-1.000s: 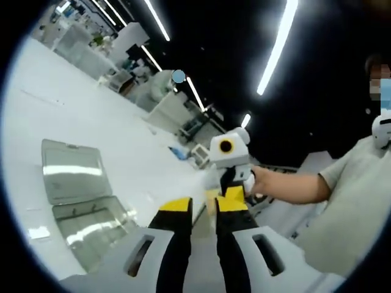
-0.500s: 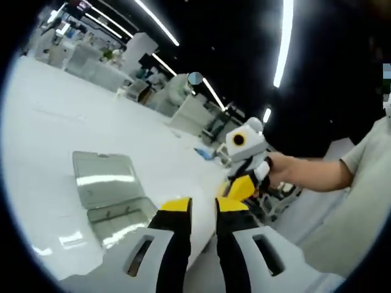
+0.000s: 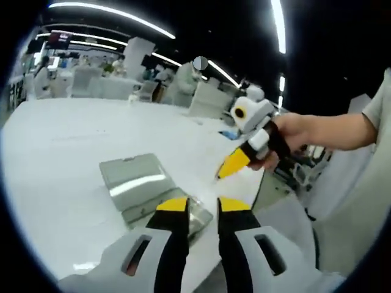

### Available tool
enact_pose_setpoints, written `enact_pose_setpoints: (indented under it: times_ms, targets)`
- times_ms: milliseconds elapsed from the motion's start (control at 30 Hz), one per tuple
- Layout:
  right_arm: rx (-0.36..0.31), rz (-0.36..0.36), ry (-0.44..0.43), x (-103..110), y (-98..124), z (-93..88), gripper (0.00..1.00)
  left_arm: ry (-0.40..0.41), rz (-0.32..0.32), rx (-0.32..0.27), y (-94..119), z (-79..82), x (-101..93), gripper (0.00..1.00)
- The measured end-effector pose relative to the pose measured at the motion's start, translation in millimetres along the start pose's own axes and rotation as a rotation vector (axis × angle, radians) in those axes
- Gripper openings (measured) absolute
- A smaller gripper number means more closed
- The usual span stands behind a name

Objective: Insert the divider into the dual guide fixture by aligning both edges with the guide slots and pushing it downward to the bottom, including one-sided entry, uneven engagement, binding, and posture correction.

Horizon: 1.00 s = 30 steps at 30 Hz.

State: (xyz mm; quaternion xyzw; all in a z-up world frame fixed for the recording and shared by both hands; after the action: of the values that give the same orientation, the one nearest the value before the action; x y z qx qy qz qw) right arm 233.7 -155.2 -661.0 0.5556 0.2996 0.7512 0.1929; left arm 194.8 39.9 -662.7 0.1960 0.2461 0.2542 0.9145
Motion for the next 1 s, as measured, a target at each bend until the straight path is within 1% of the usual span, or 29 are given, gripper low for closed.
enact_pose_setpoints:
  times_ms: [67, 100, 167, 233, 300, 333, 367, 400, 500, 533, 567, 633, 733, 767, 800, 867, 900, 933, 1000]
  targets:
    - [0.004, -0.035, -0.018, -3, -2, 1.8, 0.00, -0.004, 0.006, 0.005, 0, -0.9, -1.1, 0.15]
    - [0.001, -0.034, -0.012, -2, -3, 2.7, 0.00, -0.008, 0.010, 0.008, 0, -1.4, -1.4, 0.16]
    - [0.002, -0.066, -0.043, -4, -4, 3.8, 0.00, -0.028, 0.033, 0.023, 1, -3.8, -0.1, 0.17]
    - [0.020, -0.084, -0.039, -4, -7, 3.5, 0.00, -0.047, 0.056, 0.036, 2, -5.9, 1.4, 0.18]
    - [0.026, -0.128, -0.077, -6, -9, 3.6, 0.00, -0.057, 0.069, 0.042, 2, -7.5, 2.1, 0.19]
    - [0.036, -0.137, -0.060, -6, -10, 3.6, 0.00, -0.061, 0.074, 0.047, 2, -8.5, 2.0, 0.20]
    - [0.049, -0.150, -0.071, -6, -11, 3.0, 0.00, -0.068, 0.082, 0.051, 2, -9.6, 2.2, 0.20]
    - [0.058, -0.182, -0.079, -7, -13, 2.7, 0.00, -0.076, 0.090, 0.057, 3, -11.0, 2.3, 0.20]
    - [0.065, -0.211, -0.079, -6, -16, 3.5, 0.00, -0.093, 0.101, 0.065, 2, -14.2, 2.2, 0.22]
    - [0.060, -0.223, -0.099, -5, -17, 4.1, 0.00, -0.094, 0.105, 0.068, 2, -14.7, 2.2, 0.23]
    - [0.057, -0.228, -0.096, -6, -18, 5.5, 0.00, -0.100, 0.110, 0.071, 2, -15.5, 2.0, 0.25]
    - [0.060, -0.260, -0.110, -6, -21, 6.5, 0.00, -0.110, 0.119, 0.080, 3, -16.7, 2.1, 0.27]
    - [0.082, -0.279, -0.136, -6, -25, 5.9, 0.00, -0.121, 0.134, 0.091, 3, -19.1, 3.0, 0.34]
    - [0.084, -0.303, -0.148, -9, -26, 6.9, 0.00, -0.122, 0.139, 0.094, 3, -20.0, 3.5, 0.37]
    - [0.089, -0.311, -0.143, -9, -28, 7.6, 0.00, -0.121, 0.142, 0.096, 4, -20.6, 4.0, 0.39]
    - [0.092, -0.331, -0.170, -9, -30, 8.3, 0.00, -0.121, 0.150, 0.103, 4, -22.6, 5.2, 0.43]
    - [0.094, -0.337, -0.165, -9, -33, 9.2, 0.00, -0.123, 0.153, 0.105, 4, -23.6, 5.7, 0.45]
    - [0.097, -0.349, -0.194, -9, -33, 9.0, 0.00, -0.122, 0.156, 0.107, 5, -25.0, 6.0, 0.46]
    - [0.097, -0.353, -0.193, -8, -37, 10.7, 0.00, -0.122, 0.159, 0.113, 6, -27.7, 6.4, 0.48]
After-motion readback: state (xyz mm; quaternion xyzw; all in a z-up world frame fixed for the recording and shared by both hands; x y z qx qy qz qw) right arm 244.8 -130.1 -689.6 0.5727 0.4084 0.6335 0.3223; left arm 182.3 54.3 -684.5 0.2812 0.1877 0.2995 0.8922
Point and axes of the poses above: the point that each gripper's makers call its tool centre point, and the gripper's own axes: y roughly backward along the fingers, x roughly to its left, z roughly out of its top, the point moved 8 cm from there along y, roughly backward along the fingers, and after that the axes turned 11 degrees about x, right-handed, at the moved point
